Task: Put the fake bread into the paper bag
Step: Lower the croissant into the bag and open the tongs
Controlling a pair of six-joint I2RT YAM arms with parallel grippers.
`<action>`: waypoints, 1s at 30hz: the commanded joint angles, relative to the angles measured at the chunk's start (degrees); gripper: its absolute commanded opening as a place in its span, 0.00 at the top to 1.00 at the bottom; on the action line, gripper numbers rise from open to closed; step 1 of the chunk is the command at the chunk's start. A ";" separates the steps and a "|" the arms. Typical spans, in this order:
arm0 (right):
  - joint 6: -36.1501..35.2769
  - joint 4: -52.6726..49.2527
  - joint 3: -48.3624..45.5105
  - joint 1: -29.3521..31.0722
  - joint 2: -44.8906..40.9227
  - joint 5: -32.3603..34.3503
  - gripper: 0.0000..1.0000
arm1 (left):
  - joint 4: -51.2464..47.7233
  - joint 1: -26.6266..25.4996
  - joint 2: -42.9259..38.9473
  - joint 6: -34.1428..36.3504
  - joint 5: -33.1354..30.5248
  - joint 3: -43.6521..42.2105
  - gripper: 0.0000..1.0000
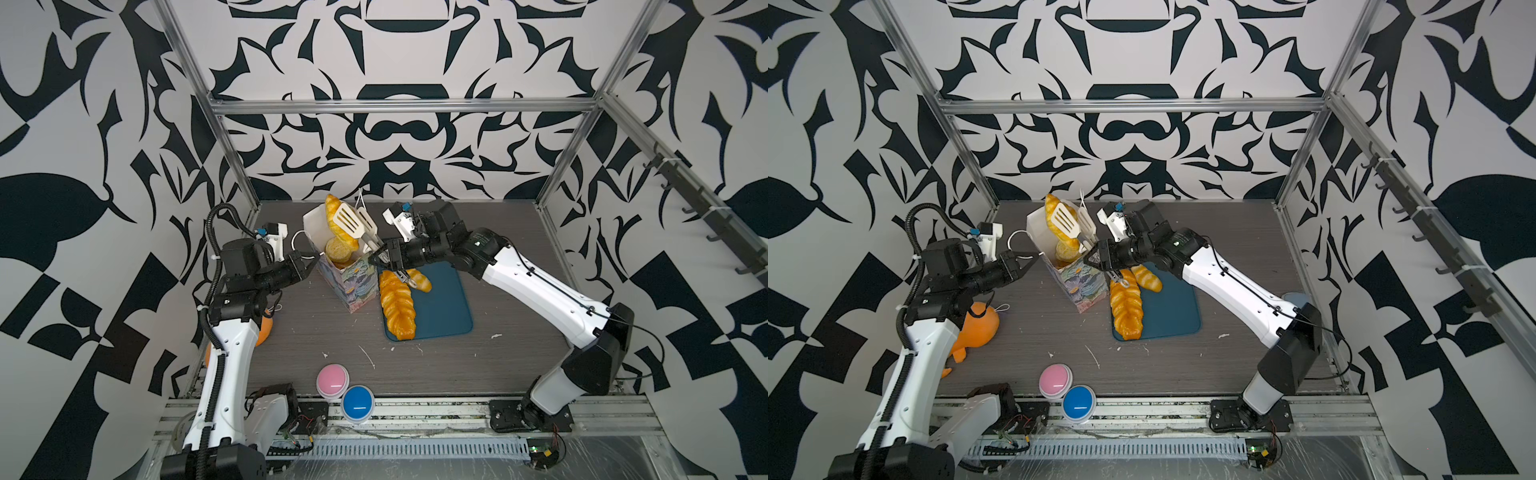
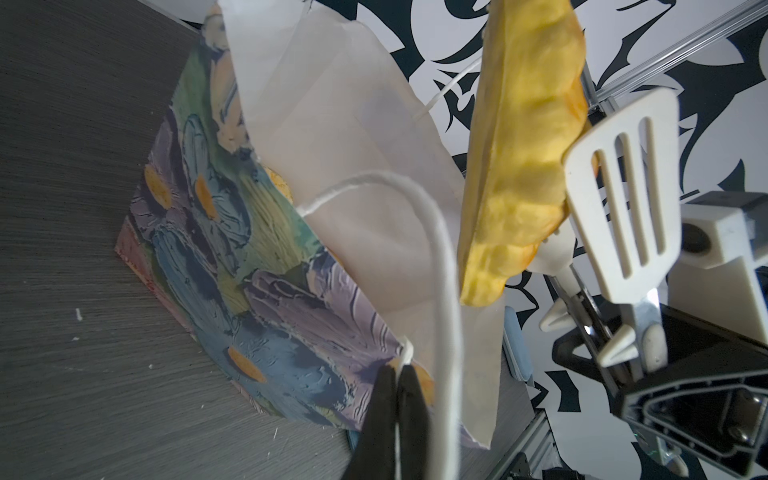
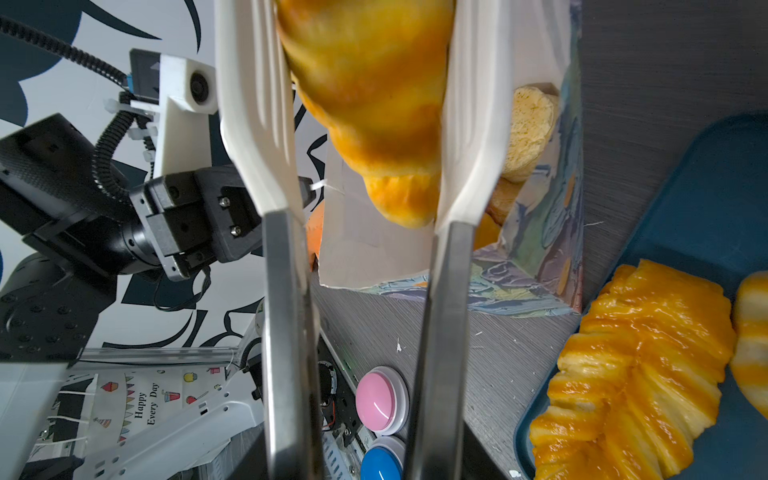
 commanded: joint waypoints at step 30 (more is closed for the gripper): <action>-2.23 1.91 3.94 -0.28 -3.74 -0.85 0.49 | -1.23 0.22 -0.65 -0.19 0.36 0.27 1.00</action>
